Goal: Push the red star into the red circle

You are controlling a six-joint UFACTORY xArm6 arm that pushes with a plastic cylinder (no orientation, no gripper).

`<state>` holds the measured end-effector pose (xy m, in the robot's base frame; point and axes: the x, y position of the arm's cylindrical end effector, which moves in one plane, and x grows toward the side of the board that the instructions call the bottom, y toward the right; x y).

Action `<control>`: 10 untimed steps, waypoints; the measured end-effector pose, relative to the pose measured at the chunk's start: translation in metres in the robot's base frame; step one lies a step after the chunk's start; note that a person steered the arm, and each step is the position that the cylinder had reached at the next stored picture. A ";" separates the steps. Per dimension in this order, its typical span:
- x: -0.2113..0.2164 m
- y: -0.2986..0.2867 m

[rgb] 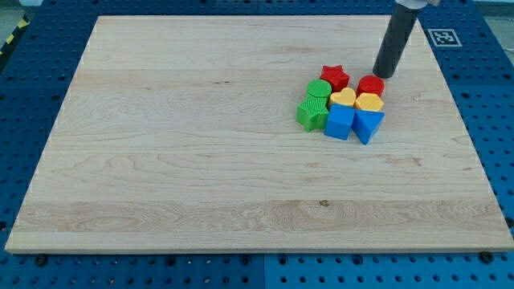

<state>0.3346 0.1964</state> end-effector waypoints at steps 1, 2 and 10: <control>-0.011 -0.025; -0.012 -0.068; -0.007 -0.054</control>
<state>0.3273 0.1426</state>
